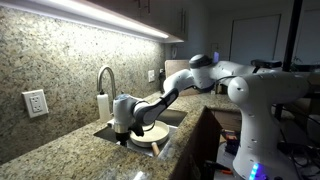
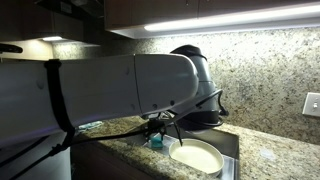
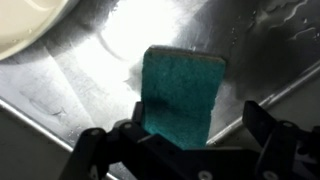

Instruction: Turn the faucet to the right then open and close the tap and turn the faucet to the left,pick up the sponge and scrub the pan

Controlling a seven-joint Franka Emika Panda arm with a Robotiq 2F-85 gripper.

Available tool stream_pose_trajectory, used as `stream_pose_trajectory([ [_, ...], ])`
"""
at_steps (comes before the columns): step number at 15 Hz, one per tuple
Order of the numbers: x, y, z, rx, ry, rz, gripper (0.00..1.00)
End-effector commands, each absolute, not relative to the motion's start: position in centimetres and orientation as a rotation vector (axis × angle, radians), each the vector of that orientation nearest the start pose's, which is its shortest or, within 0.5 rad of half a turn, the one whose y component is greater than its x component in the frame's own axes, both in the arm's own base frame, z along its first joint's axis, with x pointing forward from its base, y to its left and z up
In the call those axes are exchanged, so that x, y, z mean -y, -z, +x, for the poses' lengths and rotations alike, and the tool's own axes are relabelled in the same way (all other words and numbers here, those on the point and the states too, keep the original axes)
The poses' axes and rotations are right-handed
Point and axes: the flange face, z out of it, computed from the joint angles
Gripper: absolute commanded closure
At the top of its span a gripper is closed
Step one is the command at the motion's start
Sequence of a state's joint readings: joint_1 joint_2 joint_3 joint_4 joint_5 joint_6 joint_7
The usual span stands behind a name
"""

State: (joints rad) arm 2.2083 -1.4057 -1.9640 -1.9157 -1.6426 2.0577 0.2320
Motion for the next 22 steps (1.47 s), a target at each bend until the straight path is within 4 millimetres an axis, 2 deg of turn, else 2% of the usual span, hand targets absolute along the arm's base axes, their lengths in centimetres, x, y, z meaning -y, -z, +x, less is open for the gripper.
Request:
stream_pose_trajectory([
  [1,-9.7,-9.2,58.6,1.245,0.172,-2.944,0.0],
  [10,-9.4,-7.3,59.4,1.252,0.156,-2.912,0.0],
  [14,-9.2,-7.1,59.5,1.269,0.145,-2.929,0.0],
  [15,-9.3,-7.1,59.5,1.278,0.144,-2.928,0.21],
  [22,-9.4,-7.7,59.6,1.33,0.183,-2.941,0.65],
])
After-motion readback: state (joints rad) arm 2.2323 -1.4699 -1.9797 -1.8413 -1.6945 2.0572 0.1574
